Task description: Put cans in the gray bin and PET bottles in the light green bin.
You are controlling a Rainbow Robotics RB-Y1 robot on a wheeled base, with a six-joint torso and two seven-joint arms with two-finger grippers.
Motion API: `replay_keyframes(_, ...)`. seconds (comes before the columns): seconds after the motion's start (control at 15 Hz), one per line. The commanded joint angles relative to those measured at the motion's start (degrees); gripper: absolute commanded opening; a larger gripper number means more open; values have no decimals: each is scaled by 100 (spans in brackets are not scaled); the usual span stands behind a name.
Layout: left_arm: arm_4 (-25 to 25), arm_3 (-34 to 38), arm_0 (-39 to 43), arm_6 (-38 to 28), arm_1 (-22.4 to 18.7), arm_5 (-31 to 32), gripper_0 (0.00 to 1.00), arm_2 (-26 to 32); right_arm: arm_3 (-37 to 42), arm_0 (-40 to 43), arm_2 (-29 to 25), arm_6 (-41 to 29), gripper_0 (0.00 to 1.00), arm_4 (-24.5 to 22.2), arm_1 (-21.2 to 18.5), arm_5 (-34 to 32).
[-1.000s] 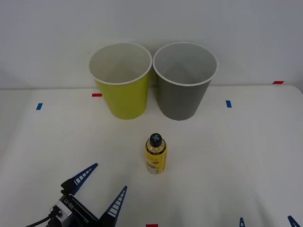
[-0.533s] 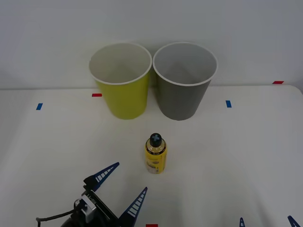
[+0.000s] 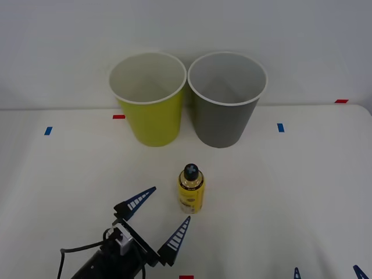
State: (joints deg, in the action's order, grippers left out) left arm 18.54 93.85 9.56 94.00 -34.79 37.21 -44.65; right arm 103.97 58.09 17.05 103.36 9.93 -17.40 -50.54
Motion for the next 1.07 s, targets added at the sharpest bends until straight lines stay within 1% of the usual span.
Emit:
replay_keyframes(0.07,54,-8,-130,83,210,-276,100,0,0,0,0,0,97,0,0,0)
replay_keyframes(0.47,106,-8,-447,127,500,-733,100,-9,0,0,0,0,97,0,0,0)
replay_keyframes(0.87,106,-8,-631,224,1027,-1260,100,-9,0,0,0,0,97,0,0,0)
replay_keyframes(1.07,106,-8,-745,276,1098,-1463,100,-9,0,0,0,0,97,0,0,0)
